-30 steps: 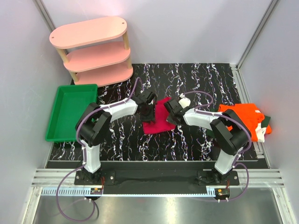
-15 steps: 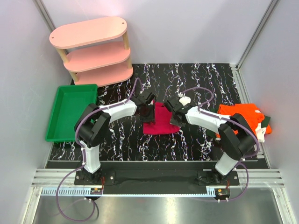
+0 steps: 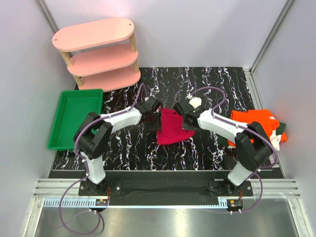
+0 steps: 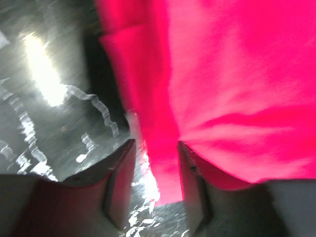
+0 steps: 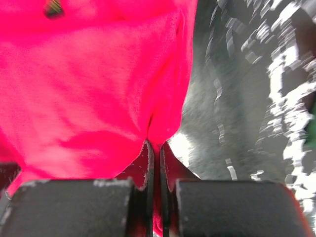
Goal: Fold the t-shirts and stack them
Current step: Put the neatly folded tshirt into the corner of the board with the right arm
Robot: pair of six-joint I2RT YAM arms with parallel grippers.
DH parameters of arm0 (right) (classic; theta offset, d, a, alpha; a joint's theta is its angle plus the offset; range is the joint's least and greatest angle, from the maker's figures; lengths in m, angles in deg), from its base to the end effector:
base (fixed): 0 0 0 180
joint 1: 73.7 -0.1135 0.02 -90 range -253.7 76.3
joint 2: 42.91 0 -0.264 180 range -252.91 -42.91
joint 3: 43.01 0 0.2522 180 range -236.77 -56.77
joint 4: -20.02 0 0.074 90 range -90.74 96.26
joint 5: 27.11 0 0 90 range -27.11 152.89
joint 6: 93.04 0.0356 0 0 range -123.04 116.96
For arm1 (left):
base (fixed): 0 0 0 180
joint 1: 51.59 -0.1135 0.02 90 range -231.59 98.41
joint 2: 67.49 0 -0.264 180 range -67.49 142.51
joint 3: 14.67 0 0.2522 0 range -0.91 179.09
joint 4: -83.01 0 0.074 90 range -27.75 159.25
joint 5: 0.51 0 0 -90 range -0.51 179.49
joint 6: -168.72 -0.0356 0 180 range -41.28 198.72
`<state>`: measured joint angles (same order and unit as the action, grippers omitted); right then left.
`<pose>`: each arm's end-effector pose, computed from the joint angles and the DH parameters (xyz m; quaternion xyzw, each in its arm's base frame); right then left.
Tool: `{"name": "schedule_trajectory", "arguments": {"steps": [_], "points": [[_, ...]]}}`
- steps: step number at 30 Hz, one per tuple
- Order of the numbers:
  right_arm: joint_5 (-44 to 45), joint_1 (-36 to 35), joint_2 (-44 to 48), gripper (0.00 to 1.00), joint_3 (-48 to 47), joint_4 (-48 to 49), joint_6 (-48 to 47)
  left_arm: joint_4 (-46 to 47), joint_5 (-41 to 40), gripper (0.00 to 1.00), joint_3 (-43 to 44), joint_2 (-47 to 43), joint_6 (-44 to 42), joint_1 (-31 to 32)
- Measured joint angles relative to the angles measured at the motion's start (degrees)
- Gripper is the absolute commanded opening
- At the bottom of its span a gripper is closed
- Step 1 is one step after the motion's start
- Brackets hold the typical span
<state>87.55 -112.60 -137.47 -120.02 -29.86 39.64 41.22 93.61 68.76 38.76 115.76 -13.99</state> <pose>0.2601 0.1908 0.2024 0.0734 0.9561 -0.0337 0.2815 0.2942 -0.2298 0.1702 0.0127 0.9749 -0.1610 0.1534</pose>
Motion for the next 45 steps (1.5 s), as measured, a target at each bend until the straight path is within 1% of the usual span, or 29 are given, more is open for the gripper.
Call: {"name": "schedule_trajectory", "arguments": {"steps": [4,8,11,23,29,37,41,45], "points": [[3.5,0.8,1.5,0.00,-5.7,-3.9,-4.6,-2.0,-2.7,0.54,-2.7,-4.4,0.9,-0.8],[7.5,2.7,2.6,0.00,-12.9,-6.9,-9.2,-2.7,-3.6,0.54,-3.1,-8.4,1.0,-2.1],[9.8,4.3,3.6,0.00,-16.0,-8.2,-11.3,-2.5,-3.8,0.53,-3.4,-10.1,1.0,-2.6],[15.0,11.0,8.6,0.00,-17.9,-14.9,-14.7,-2.8,-2.2,0.52,-7.1,-11.1,0.9,-2.6],[16.9,15.0,11.0,0.00,-21.0,-17.1,-17.4,-2.3,-0.4,0.51,-7.1,-11.1,1.0,-2.5],[21.3,22.3,11.4,0.00,-27.1,-19.3,-22.8,-2.2,1.2,0.51,-7.2,-11.1,0.9,-2.1],[22.7,24.5,12.2,0.00,-27.3,-20.1,-24.3,-2.2,1.8,0.51,-7.3,-11.1,0.5,-2.0],[22.8,25.8,13.3,0.00,-26.5,-21.8,-23.8,-2.0,2.2,0.51,-7.6,-11.1,0.2,-2.0]]}}
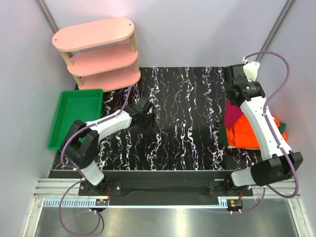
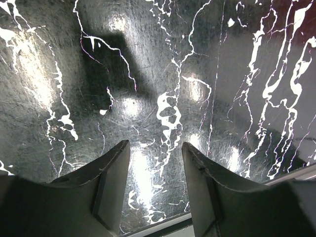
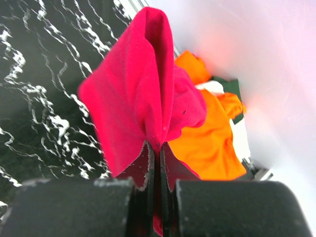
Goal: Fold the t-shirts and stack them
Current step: Put the neatly folded tshirt into the corner of the board with the right arm
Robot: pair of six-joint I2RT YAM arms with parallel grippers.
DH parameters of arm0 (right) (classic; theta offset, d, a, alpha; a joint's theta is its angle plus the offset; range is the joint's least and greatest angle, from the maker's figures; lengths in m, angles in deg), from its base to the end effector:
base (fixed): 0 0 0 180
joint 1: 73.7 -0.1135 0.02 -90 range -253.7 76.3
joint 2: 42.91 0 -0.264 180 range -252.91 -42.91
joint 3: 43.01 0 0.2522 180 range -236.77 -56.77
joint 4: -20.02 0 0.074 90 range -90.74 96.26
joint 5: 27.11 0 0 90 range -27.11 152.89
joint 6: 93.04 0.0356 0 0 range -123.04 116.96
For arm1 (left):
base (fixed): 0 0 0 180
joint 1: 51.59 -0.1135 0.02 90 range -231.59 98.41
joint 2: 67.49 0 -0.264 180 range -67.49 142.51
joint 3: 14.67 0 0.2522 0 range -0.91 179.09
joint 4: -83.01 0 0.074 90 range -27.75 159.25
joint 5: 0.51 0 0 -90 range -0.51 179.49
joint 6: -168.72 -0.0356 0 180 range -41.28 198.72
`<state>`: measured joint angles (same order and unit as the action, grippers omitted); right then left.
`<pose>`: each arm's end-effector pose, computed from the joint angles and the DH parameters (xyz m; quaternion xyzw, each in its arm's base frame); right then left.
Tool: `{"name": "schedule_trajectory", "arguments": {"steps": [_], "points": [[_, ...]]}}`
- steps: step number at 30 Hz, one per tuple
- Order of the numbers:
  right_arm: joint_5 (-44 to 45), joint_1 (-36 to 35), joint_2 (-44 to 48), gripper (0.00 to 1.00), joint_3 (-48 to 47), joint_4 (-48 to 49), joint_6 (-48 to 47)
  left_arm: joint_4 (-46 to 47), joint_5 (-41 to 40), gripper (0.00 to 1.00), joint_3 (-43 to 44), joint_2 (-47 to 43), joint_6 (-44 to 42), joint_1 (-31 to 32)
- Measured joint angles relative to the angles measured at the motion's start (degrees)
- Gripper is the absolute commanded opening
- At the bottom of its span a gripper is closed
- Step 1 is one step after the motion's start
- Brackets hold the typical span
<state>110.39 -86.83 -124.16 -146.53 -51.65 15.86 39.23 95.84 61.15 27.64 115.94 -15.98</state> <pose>0.2758 0.0374 0.3956 0.1828 0.8503 -0.2755 0.4094 0.2669 -0.1960 0.1955 -0.0008 0.9711 -0.1813 0.1550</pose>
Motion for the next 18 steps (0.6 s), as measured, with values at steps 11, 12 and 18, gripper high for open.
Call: {"name": "schedule_trajectory", "arguments": {"steps": [11,12,18], "points": [[0.2,0.2,7.4,0.00,10.6,-8.5,7.0,0.1,2.5,0.50,-0.7,0.0,-1.2,0.3],[0.5,0.2,7.9,0.00,11.4,-9.2,7.6,0.2,2.6,0.50,-0.7,0.0,-1.2,0.4],[1.9,1.0,11.4,0.00,12.3,-13.0,9.0,0.6,3.3,0.50,-1.5,0.0,-1.4,0.9]]}}
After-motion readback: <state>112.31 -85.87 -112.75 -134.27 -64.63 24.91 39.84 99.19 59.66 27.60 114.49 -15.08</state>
